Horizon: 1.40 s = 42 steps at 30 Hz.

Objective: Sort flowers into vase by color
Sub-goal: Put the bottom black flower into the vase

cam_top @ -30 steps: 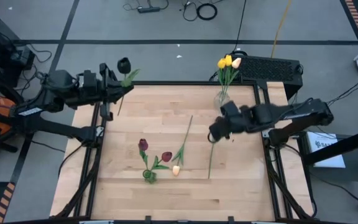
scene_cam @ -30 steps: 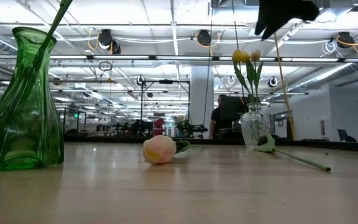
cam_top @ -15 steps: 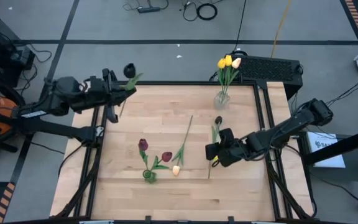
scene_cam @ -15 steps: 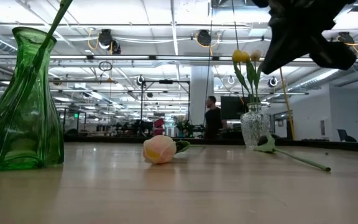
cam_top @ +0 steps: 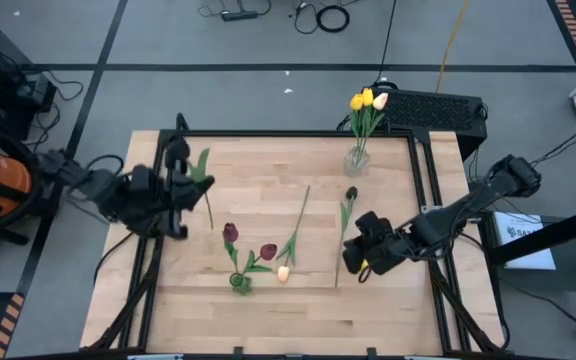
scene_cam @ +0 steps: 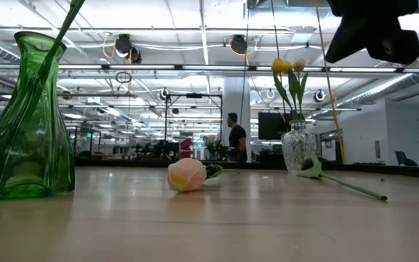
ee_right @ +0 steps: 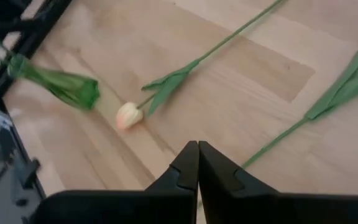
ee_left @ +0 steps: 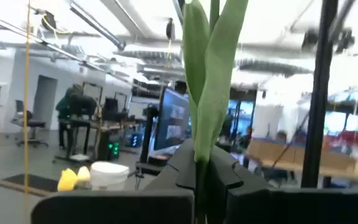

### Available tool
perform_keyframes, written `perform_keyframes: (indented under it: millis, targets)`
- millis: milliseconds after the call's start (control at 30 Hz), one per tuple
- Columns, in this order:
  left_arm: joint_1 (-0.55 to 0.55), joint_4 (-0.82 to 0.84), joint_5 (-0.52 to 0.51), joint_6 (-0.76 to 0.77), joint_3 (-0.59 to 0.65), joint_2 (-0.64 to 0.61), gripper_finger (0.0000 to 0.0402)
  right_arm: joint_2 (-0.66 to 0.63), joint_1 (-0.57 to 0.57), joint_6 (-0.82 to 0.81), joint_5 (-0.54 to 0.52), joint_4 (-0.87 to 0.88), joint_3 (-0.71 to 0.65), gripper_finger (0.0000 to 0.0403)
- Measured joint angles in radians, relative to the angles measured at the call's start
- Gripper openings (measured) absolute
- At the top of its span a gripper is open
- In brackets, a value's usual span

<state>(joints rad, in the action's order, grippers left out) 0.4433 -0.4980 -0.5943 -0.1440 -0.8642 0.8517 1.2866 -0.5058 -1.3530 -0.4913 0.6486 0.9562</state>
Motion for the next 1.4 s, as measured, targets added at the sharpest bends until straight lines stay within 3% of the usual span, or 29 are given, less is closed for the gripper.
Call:
perform_keyframes:
  millis: [200,300,667,833,1400]
  targets:
    - [0.234,-0.04,-0.262,-0.155,-0.117,0.159,0.0005,-0.023,-0.022,0.057,0.0,0.067,0.0,0.0]
    - [0.313,-0.149,-0.36,-0.228,-0.129,0.264,0.0005,-0.023,-0.021,0.085,0.002,0.078,0.0,0.0]
    - [0.494,-0.846,-0.41,-0.646,-0.13,0.577,0.0005,-0.023,-0.02,0.175,0.047,0.076,0.0,0.0]
    - [0.537,-1.072,-0.431,-0.814,-0.082,0.667,0.0005,-0.023,-0.027,0.176,0.052,0.074,0.0,0.0]
    - [0.408,-1.066,-0.375,-0.443,0.159,0.674,0.0006,-0.023,-0.027,0.169,0.079,0.067,0.0,0.0]
